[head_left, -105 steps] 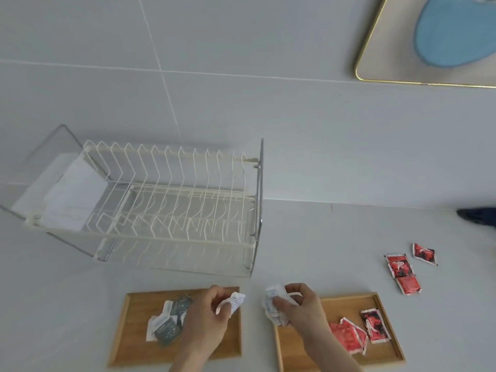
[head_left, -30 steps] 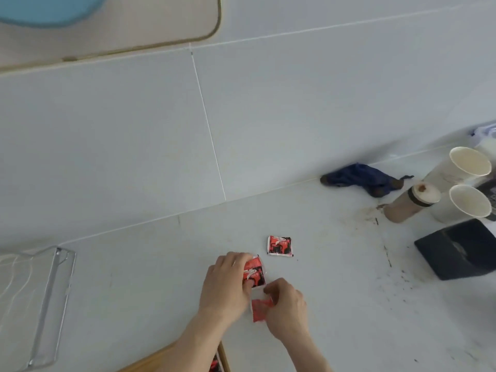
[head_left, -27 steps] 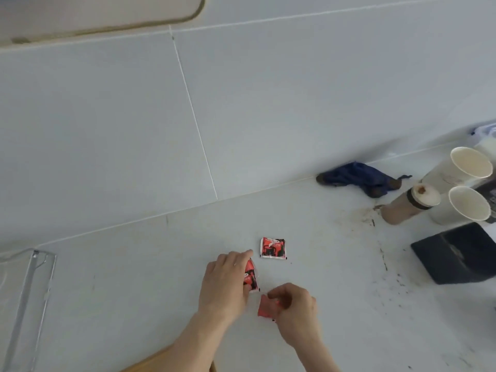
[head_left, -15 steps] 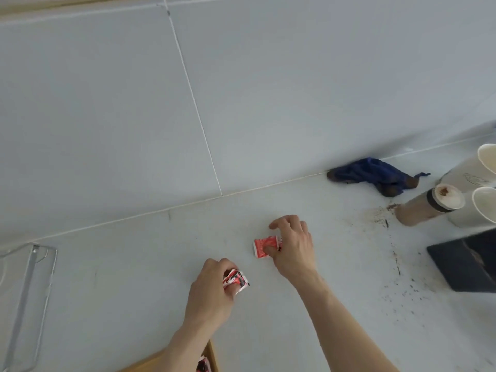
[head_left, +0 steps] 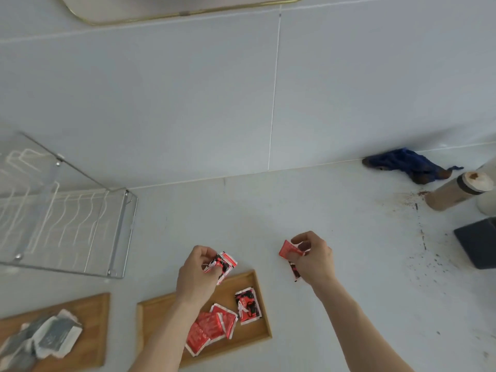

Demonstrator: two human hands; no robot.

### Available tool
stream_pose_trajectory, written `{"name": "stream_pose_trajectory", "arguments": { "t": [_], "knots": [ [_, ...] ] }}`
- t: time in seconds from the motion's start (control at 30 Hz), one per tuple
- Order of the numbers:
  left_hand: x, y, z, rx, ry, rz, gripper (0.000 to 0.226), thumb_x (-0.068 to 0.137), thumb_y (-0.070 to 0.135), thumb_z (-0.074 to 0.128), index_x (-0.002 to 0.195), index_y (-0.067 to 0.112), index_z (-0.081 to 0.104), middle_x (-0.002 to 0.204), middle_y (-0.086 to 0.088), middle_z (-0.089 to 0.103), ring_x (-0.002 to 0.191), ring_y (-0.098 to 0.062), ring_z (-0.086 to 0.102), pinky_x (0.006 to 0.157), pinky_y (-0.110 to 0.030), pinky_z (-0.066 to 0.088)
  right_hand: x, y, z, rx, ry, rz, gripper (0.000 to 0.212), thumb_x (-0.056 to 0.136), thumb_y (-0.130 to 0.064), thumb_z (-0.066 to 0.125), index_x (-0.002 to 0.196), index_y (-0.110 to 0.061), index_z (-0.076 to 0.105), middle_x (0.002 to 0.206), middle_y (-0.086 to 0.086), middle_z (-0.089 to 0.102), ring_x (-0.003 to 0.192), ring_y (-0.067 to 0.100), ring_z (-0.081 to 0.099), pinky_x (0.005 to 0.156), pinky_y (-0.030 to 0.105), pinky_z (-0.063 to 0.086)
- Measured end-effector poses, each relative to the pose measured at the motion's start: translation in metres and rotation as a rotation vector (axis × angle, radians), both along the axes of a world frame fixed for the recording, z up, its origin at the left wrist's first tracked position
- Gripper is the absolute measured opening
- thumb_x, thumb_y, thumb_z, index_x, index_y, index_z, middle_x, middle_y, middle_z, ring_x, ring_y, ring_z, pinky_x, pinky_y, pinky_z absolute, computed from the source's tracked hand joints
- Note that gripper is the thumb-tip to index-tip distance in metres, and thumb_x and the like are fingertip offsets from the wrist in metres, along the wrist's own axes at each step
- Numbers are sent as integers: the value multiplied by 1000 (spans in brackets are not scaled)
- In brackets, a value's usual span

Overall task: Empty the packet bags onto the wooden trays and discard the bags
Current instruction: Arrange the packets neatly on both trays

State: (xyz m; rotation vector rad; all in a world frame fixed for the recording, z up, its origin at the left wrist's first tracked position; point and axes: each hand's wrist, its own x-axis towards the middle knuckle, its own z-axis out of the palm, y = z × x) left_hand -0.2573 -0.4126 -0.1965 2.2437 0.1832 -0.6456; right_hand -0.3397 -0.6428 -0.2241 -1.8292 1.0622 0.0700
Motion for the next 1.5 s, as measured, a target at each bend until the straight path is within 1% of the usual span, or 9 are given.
{"name": "stream_pose_trajectory", "arguments": {
  "t": [0.17, 0.23, 0.3, 0.47, 0.57, 0.73, 0.83, 1.0, 1.5],
  "knots": [
    [-21, 40, -1, -46, 22, 35, 22, 83, 12, 72, 93, 30, 64, 95, 10, 70, 92, -13, 67, 73, -32, 50, -9, 79, 15, 136, -129, 72, 21, 72, -14, 84, 77, -28, 69, 82, -7, 72, 67, 21, 71, 55, 33, 55],
    [-29, 56, -7, -51, 18, 36, 22, 84, 10, 73, 94, 28, 66, 96, 8, 70, 93, -14, 67, 71, -28, 48, -11, 106, 11, 117, -159, 138, 20, 72, -11, 82, 75, -27, 70, 82, -7, 73, 69, 13, 67, 59, 25, 52],
    [-35, 69, -12, -47, 8, 38, 23, 84, 6, 74, 94, 26, 68, 95, 6, 73, 95, -14, 69, 71, -24, 47, -15, 128, 6, 37, -172, 213, 22, 72, -10, 79, 74, -28, 68, 83, -9, 73, 71, 5, 63, 61, 16, 48],
    [-46, 89, -17, 38, -56, -1, 28, 86, 15, 75, 105, 30, 61, 98, 15, 72, 96, -9, 69, 76, -27, 54, -34, 151, -20, -323, -207, 469, 16, 76, -18, 70, 89, -28, 73, 89, -12, 66, 81, 13, 62, 65, 30, 53],
    [-51, 91, -11, 66, -137, -29, 31, 88, 18, 73, 111, 32, 57, 107, 18, 64, 103, -4, 61, 82, -19, 45, -46, 147, -26, -520, -254, 585, 21, 77, -22, 74, 97, -30, 72, 101, -13, 68, 97, 14, 61, 70, 29, 57],
    [-61, 93, 1, 244, -344, -322, 25, 92, 30, 65, 114, 40, 59, 115, 24, 58, 111, -2, 54, 97, -21, 44, -58, 142, -34, -736, -232, 736, 30, 87, -34, 64, 114, -24, 72, 133, 7, 67, 131, 30, 57, 100, 42, 54],
    [-69, 91, 2, 314, -328, -485, 32, 95, 41, 56, 127, 42, 54, 132, 24, 51, 127, -4, 46, 107, -24, 37, -68, 144, -44, -762, -146, 801, 46, 98, -48, 43, 128, -22, 66, 145, 11, 59, 139, 32, 51, 111, 41, 33],
    [-82, 93, -5, 379, -258, -580, 62, 88, 58, 53, 145, 41, 35, 153, 22, 31, 143, -9, 30, 120, -29, 26, -80, 147, -52, -731, -93, 847, 56, 101, -55, 34, 143, -25, 54, 156, 7, 46, 147, 29, 39, 114, 43, 23],
    [-86, 101, -24, 436, -361, -757, 76, 86, 45, 68, 150, 38, 28, 159, 16, 24, 149, -13, 24, 122, -32, 27, -97, 165, -55, -672, 35, 771, 64, 99, -63, 26, 151, -29, 43, 161, 8, 38, 151, 24, 23, 113, 49, 22]
  ]
}}
